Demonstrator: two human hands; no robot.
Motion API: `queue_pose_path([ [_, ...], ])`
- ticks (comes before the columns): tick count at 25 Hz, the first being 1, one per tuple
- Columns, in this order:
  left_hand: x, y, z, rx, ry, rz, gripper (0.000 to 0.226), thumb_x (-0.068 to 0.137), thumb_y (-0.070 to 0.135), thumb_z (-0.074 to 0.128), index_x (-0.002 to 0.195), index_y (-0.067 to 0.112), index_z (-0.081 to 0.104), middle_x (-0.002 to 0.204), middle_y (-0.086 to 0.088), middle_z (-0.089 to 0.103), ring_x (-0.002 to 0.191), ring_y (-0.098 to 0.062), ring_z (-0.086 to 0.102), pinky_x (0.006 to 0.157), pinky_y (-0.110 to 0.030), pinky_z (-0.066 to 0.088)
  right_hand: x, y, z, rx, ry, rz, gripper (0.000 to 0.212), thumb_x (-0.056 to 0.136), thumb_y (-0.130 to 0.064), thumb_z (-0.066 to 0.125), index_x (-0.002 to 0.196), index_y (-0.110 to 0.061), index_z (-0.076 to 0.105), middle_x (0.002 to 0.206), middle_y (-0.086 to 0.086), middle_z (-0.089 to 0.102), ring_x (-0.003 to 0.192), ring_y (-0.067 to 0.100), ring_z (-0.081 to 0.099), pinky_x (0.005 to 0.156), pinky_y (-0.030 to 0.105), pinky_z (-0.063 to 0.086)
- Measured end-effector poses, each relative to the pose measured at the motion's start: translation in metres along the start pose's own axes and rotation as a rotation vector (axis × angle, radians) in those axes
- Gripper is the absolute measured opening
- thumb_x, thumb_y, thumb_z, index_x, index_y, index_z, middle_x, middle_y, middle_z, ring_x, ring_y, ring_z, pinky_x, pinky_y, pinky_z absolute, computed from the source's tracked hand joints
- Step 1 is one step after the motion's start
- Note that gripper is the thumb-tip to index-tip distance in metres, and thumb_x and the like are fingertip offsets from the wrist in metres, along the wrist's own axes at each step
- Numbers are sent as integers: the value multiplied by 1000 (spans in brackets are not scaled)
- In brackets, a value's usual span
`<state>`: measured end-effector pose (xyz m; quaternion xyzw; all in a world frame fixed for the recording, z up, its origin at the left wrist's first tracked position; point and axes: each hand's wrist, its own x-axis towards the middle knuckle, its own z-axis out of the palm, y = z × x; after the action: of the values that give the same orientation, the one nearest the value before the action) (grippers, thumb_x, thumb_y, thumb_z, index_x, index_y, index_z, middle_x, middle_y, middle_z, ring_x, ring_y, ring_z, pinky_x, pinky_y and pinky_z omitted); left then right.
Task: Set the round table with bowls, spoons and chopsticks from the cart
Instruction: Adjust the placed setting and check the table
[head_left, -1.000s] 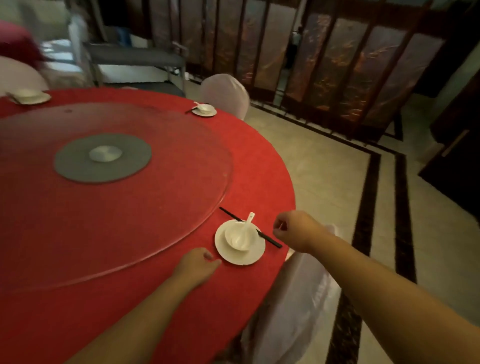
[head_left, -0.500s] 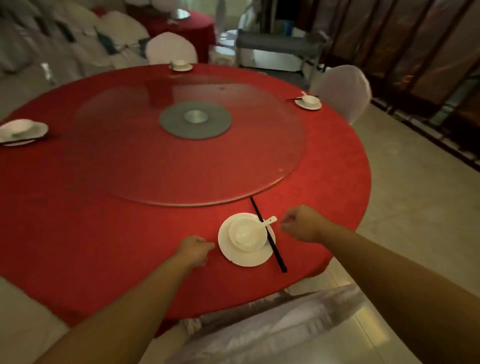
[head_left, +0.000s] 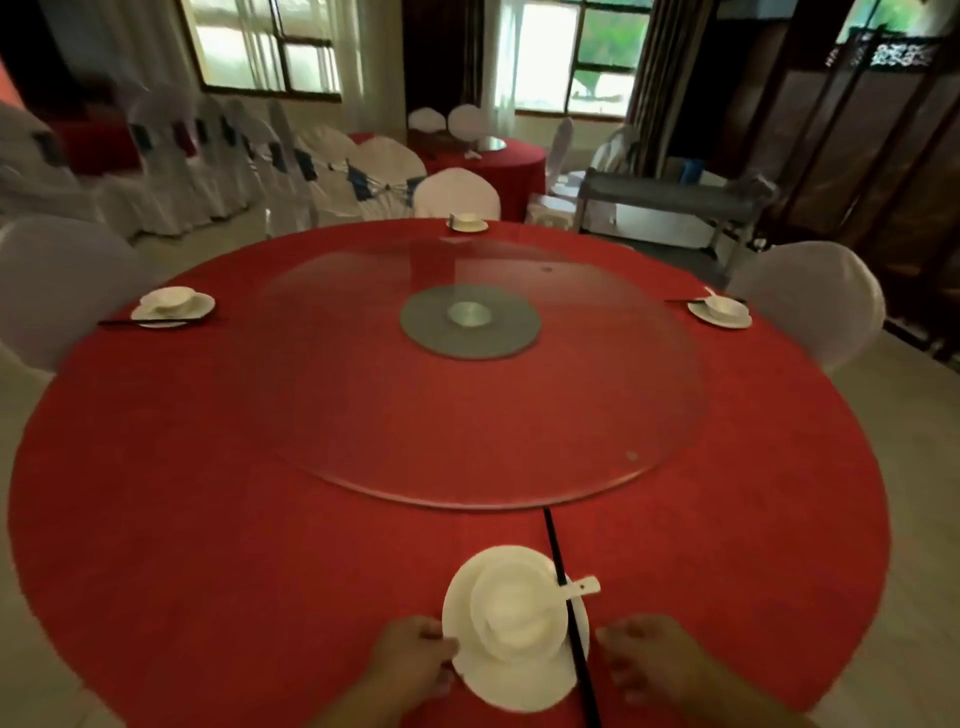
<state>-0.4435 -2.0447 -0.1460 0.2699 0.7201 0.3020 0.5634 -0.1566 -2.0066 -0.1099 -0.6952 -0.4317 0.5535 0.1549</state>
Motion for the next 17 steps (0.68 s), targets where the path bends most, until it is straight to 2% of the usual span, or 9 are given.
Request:
queue_pose_path([
  [2, 2, -1, 1, -61, 33, 8, 6, 80, -4, 74, 84, -3, 70, 71, -22, 70, 56, -31, 66, 54, -39, 59, 6, 4, 0, 113, -41, -17, 21, 86, -22, 79, 83, -1, 79, 78, 15, 78, 67, 29, 73, 62, 37, 59],
  [4, 4, 0, -1, -84, 18, 0, 10, 79, -4, 73, 89, -5, 71, 73, -23, 72, 59, -34, 69, 60, -42, 60, 8, 5, 0, 163, -85, -50, 17, 83, -25, 81, 83, -8, 83, 86, 14, 80, 80, 29, 78, 69, 37, 62],
  [7, 5, -2, -2, -89, 9, -9, 14, 81, -4, 73, 95, -7, 70, 69, -22, 73, 53, -31, 69, 58, -40, 60, 4, 8, 4, 190, -149, -91, 14, 79, -24, 84, 84, -11, 84, 89, 13, 81, 84, 26, 79, 68, 33, 61],
  [10, 4, -3, -1, -112, 12, -7, 14, 82, -5, 72, 96, -7, 69, 75, -25, 75, 58, -33, 71, 65, -45, 63, 4, 7, 11, 186, -106, -124, 8, 81, -15, 83, 85, -8, 84, 87, 14, 80, 81, 27, 79, 68, 33, 61],
  [13, 6, -7, -4, -135, -13, -6, 17, 82, -5, 71, 98, -10, 68, 83, -31, 74, 64, -36, 71, 72, -50, 63, 6, 6, 16, 165, -55, -132, 6, 80, -10, 84, 82, -4, 83, 79, 15, 79, 71, 28, 77, 59, 31, 59],
  [17, 4, -9, -7, -130, -15, 0, 17, 82, -5, 69, 99, -9, 67, 82, -31, 75, 66, -34, 71, 72, -47, 64, 6, 5, 21, 196, -78, -107, 12, 80, -6, 82, 84, 4, 79, 68, 17, 72, 59, 25, 64, 55, 30, 50],
])
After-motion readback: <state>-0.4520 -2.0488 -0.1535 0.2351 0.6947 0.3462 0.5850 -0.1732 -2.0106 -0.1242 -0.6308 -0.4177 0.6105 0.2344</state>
